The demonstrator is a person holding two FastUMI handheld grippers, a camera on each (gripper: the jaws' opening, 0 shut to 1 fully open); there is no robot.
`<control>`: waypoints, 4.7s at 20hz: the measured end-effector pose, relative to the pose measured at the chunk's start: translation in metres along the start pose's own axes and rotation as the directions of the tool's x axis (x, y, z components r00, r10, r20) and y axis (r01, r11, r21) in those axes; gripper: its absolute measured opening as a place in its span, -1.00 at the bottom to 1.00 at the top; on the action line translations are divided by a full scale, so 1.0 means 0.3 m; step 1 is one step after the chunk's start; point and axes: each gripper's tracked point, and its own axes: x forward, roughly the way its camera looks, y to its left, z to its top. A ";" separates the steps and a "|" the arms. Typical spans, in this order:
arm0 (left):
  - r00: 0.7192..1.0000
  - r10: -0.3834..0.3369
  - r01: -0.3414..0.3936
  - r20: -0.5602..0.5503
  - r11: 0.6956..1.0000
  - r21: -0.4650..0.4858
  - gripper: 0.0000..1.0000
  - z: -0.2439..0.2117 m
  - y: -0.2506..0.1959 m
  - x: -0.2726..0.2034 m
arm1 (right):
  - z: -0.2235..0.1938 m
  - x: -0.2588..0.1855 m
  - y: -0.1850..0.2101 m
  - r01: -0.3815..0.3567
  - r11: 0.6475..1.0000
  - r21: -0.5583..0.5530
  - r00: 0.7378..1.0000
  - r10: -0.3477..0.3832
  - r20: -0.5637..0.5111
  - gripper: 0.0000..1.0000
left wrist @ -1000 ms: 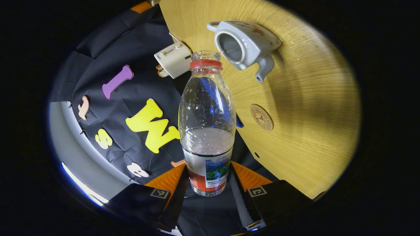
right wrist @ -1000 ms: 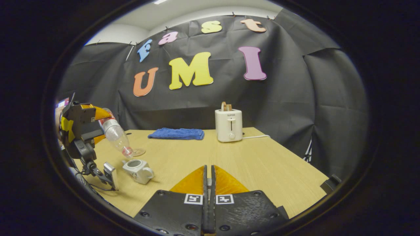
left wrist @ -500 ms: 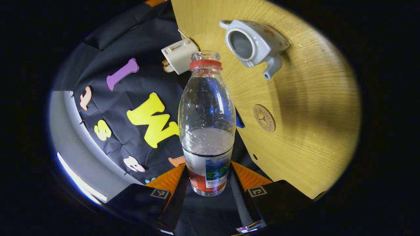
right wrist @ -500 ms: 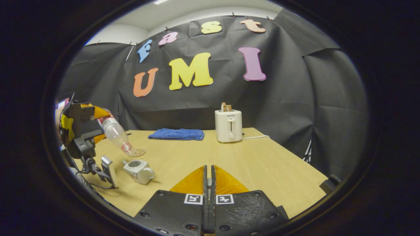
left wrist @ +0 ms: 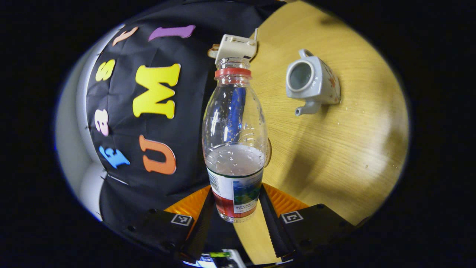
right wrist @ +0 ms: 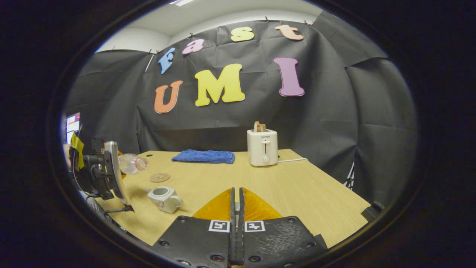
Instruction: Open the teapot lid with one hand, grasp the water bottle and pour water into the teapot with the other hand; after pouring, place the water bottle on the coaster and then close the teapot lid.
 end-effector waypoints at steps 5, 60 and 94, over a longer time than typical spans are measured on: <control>0.998 -0.007 0.030 0.059 0.915 -0.403 0.44 -0.006 0.023 -0.041 | 0.018 0.003 0.044 -0.020 1.000 -0.012 1.000 0.020 0.002 -1.00; 0.940 -0.199 0.326 0.277 0.286 -0.901 1.00 0.091 -0.044 0.389 | -0.037 0.091 0.113 -0.030 1.000 -0.004 0.998 0.029 -0.064 -1.00; 0.982 0.115 0.108 0.148 0.296 -0.949 1.00 -0.272 0.184 -0.191 | -0.094 0.305 0.624 -0.299 0.945 -0.129 0.953 0.289 -0.089 -1.00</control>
